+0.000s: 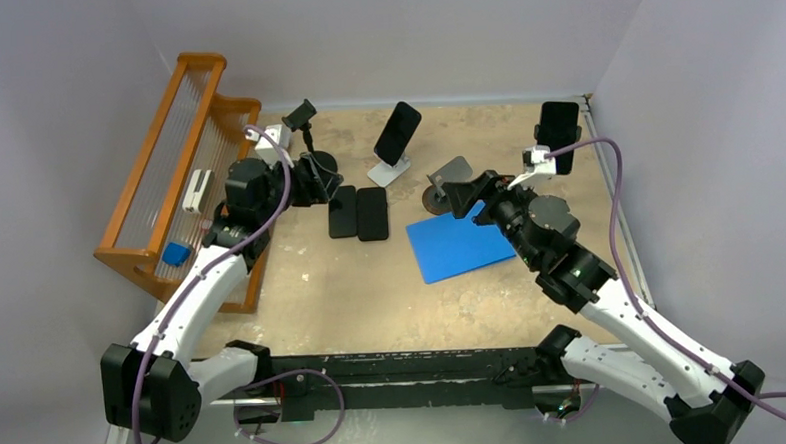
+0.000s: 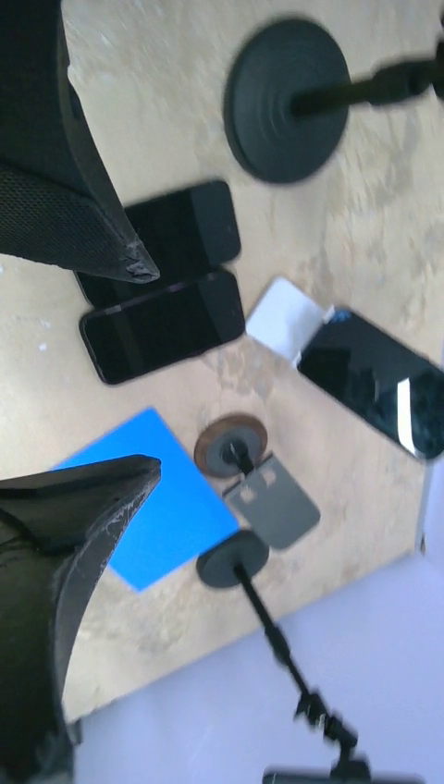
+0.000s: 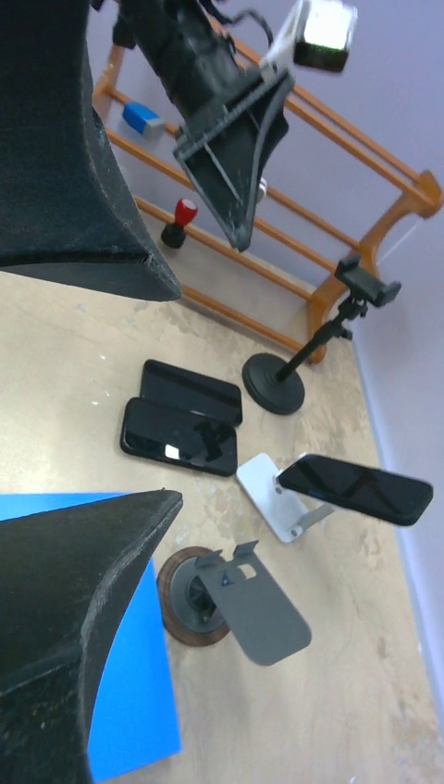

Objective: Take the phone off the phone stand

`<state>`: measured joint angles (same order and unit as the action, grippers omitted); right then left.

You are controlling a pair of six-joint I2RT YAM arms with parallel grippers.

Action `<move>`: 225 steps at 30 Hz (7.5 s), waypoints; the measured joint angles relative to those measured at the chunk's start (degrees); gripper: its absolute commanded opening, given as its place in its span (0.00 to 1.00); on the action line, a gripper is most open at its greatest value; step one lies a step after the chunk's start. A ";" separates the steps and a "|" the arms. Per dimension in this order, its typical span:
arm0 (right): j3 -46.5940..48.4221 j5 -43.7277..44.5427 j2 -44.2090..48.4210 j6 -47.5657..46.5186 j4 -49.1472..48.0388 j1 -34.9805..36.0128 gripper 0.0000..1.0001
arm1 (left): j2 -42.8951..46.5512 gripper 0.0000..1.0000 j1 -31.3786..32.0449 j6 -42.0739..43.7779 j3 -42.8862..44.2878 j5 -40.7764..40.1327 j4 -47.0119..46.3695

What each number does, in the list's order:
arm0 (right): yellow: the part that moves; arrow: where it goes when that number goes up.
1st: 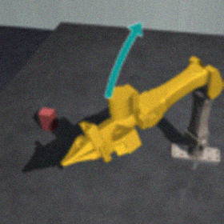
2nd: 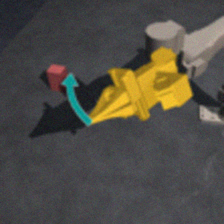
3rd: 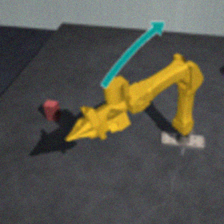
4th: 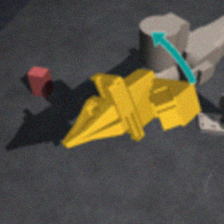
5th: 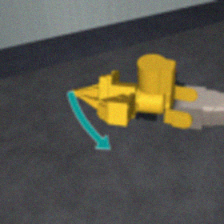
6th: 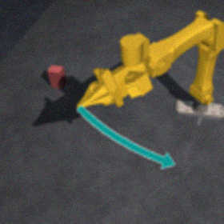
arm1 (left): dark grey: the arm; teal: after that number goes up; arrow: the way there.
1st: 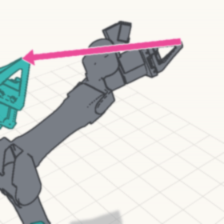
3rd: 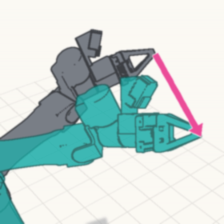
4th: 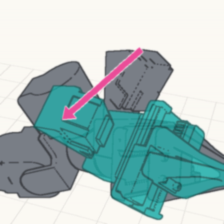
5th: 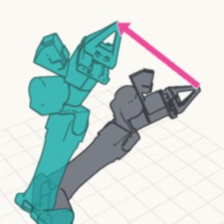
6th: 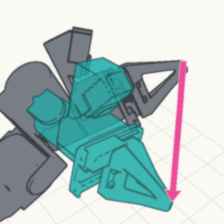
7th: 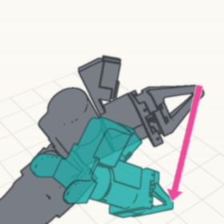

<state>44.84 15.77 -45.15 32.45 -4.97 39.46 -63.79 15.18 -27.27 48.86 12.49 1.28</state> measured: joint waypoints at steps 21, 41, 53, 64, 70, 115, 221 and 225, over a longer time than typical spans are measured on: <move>11.52 1.68 -27.32 1.46 -17.53 0.02 0.74 | 20.00 0.80 9.51 5.49 -10.25 14.71 -10.40; 38.18 3.74 -59.34 -3.93 -17.68 -4.28 0.74 | 24.79 0.74 14.53 13.46 -8.94 3.54 -2.67; 34.84 -2.25 -59.82 -0.66 -20.87 -12.74 0.71 | 22.62 0.72 14.62 13.62 -8.57 3.30 -1.79; 38.32 -2.84 -67.78 -0.17 -20.11 -12.85 0.67 | 22.45 0.72 14.64 14.45 -8.57 3.10 -1.51; 40.04 -2.82 -69.53 0.13 -19.37 -12.85 0.67 | 22.38 0.71 15.08 14.45 -8.57 3.10 -1.51; 45.27 -3.37 -73.75 0.68 -17.77 -14.08 0.45 | 21.75 0.71 15.67 14.45 -8.57 3.15 -1.49; 28.04 -15.19 -51.87 5.14 -24.30 -14.36 0.00 | 22.29 0.70 16.52 14.67 -8.57 1.62 -0.70; 26.08 -17.07 -48.28 6.69 -24.44 -13.92 0.00 | 22.71 0.70 16.59 14.64 -8.57 1.18 -0.70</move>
<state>70.91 -1.30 -93.43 39.13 -29.41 25.54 -41.08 31.77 -12.62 40.29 13.67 0.58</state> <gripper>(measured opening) 0.186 0.702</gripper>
